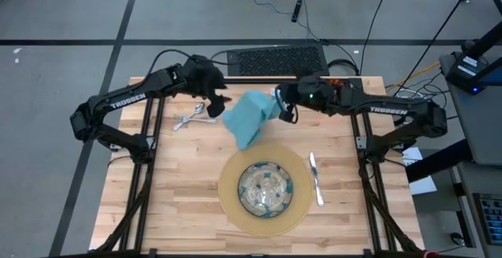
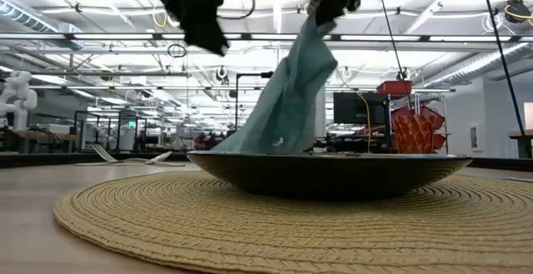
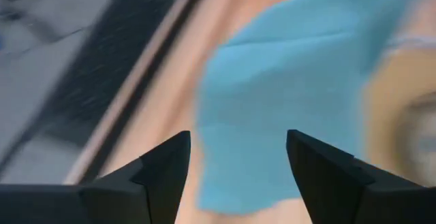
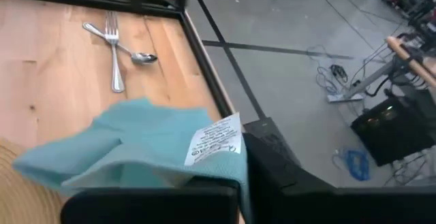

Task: Set table place
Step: Fold the blue napkin

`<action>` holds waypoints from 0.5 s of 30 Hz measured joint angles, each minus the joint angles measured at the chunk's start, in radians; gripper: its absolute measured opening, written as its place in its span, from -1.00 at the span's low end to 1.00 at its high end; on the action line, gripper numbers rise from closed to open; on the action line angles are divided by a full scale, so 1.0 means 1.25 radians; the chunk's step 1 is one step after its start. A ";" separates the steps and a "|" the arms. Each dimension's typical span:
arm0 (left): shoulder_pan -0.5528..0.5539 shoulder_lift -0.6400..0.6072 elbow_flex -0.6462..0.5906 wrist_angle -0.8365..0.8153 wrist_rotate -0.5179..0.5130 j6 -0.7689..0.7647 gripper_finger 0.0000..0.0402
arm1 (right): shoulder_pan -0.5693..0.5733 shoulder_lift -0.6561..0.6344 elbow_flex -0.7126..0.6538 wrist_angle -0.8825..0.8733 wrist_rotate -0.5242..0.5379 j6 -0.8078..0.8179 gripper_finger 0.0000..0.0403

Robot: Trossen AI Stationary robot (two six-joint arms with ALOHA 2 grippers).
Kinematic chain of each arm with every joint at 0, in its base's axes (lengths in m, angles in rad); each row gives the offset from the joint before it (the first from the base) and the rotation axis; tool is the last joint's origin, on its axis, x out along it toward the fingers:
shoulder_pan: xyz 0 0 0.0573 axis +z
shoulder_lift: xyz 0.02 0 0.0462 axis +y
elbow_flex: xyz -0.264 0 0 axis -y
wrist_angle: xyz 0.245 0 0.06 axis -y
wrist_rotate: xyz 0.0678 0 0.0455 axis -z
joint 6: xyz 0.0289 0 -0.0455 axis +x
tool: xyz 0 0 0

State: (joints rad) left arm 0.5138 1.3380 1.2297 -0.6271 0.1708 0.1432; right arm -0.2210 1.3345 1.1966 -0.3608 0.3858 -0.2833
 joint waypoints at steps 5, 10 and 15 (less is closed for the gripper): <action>-0.077 0.000 0.000 0.097 0.125 -0.011 0.14 | -0.014 0.024 0.127 -0.090 -0.025 -0.045 -1.00; -0.153 0.000 0.000 0.190 0.112 -0.005 0.14 | -0.078 0.061 0.283 -0.171 -0.087 -0.046 -1.00; -0.198 0.000 0.000 0.246 0.045 -0.009 0.14 | -0.127 0.115 0.431 -0.243 -0.174 -0.034 -1.00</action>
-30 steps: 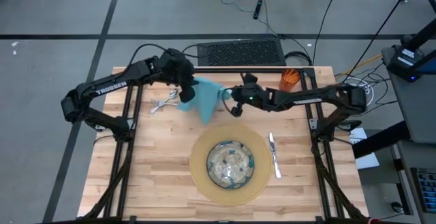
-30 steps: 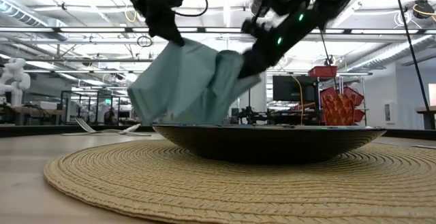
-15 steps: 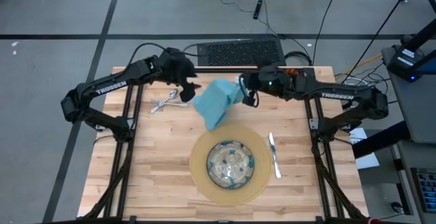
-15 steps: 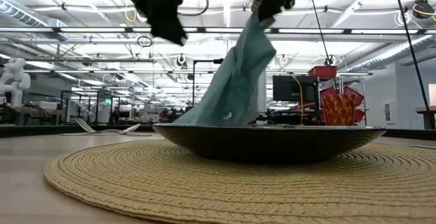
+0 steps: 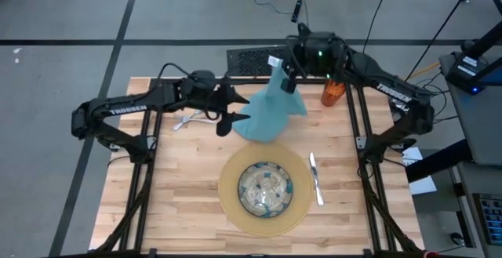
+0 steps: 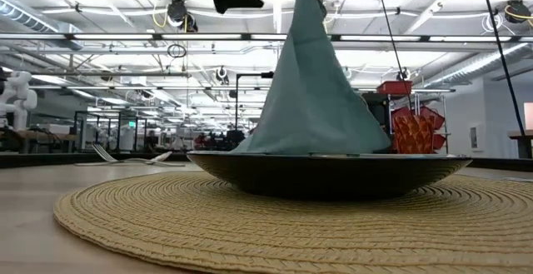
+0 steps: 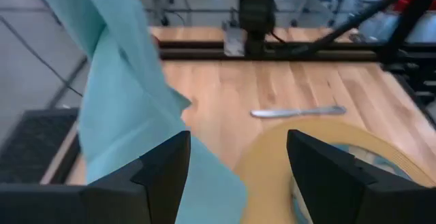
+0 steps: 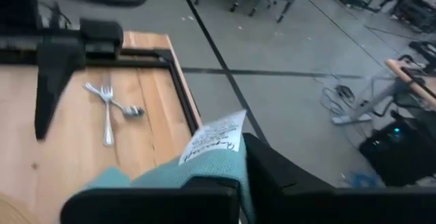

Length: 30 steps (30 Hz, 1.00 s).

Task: Set table place
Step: Fold the blue napkin

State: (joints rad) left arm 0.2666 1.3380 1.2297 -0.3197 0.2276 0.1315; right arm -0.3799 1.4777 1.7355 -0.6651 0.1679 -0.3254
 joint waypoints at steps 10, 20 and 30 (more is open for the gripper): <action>-0.108 0.051 0.000 0.116 -0.257 -0.009 0.14 | -0.072 0.156 0.293 0.051 -0.225 0.091 -1.00; -0.177 0.161 0.000 0.172 -0.280 0.011 0.14 | -0.071 0.231 0.455 0.024 -0.286 0.114 -1.00; -0.127 0.177 0.000 0.045 -0.355 -0.017 0.14 | -0.026 0.223 0.454 -0.029 -0.217 0.058 -1.00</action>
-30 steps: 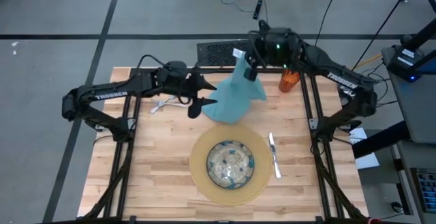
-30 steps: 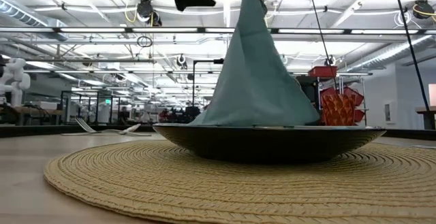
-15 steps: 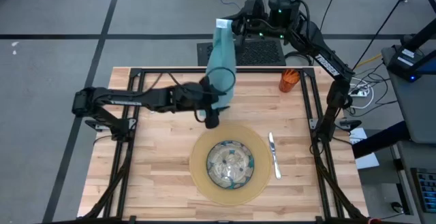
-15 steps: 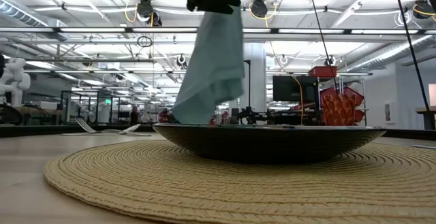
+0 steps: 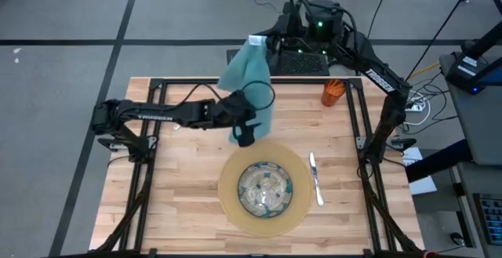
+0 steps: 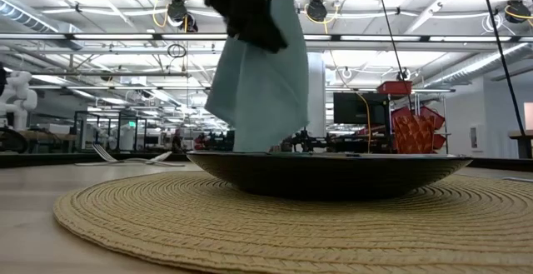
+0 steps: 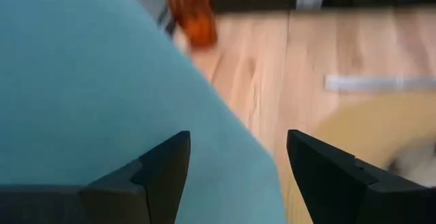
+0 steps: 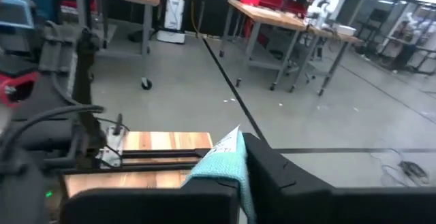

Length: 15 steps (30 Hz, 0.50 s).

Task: Set table place
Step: Fold the blue napkin

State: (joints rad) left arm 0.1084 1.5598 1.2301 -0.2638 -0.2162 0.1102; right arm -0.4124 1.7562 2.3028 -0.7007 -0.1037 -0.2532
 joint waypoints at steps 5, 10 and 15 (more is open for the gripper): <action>0.031 -0.006 0.000 -0.145 -0.083 -0.020 0.14 | 0.000 -0.007 0.000 -0.031 0.006 -0.011 -1.00; 0.008 -0.054 0.000 -0.191 -0.075 -0.012 0.14 | -0.010 -0.022 0.000 -0.148 0.005 -0.039 -1.00; 0.025 -0.144 0.000 -0.217 -0.219 0.031 0.14 | -0.017 -0.042 0.000 -0.252 0.026 -0.041 -1.00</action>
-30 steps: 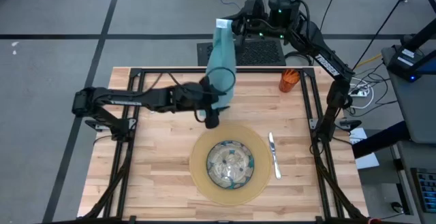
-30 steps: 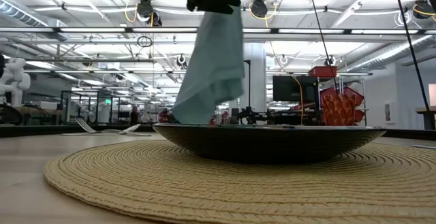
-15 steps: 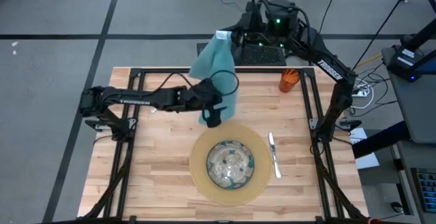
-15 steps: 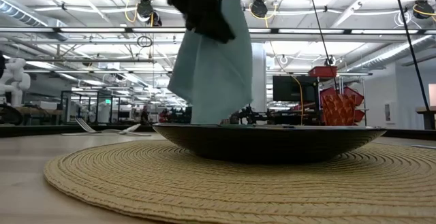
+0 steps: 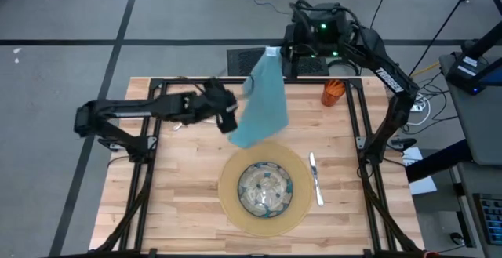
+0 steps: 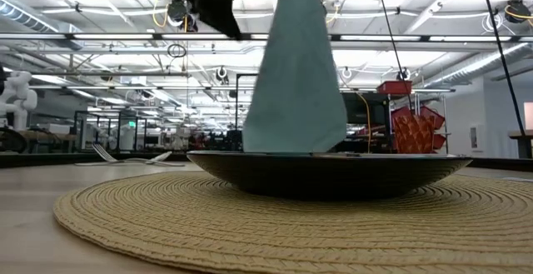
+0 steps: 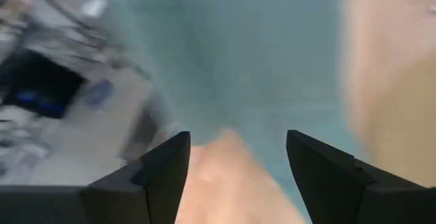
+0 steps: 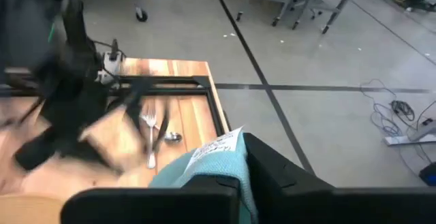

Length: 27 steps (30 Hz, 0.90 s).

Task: Set table place
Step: Fold the blue napkin

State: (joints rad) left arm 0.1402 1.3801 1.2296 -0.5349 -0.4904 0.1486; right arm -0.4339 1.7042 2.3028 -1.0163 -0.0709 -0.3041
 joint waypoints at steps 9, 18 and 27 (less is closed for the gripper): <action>0.044 -0.103 0.002 0.152 0.429 -0.037 0.14 | 0.005 -0.021 0.000 0.036 -0.004 0.010 -1.00; 0.016 0.067 0.000 0.251 0.526 -0.030 0.14 | 0.005 -0.017 0.000 0.088 -0.017 0.032 -1.00; 0.073 0.165 0.009 0.267 0.326 -0.030 0.14 | 0.044 -0.017 0.000 0.107 -0.042 0.087 -1.00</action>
State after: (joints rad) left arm 0.2313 1.5866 1.2411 -0.2006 -0.0825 0.1106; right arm -0.3789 1.6829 2.3028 -0.8831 -0.1234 -0.1954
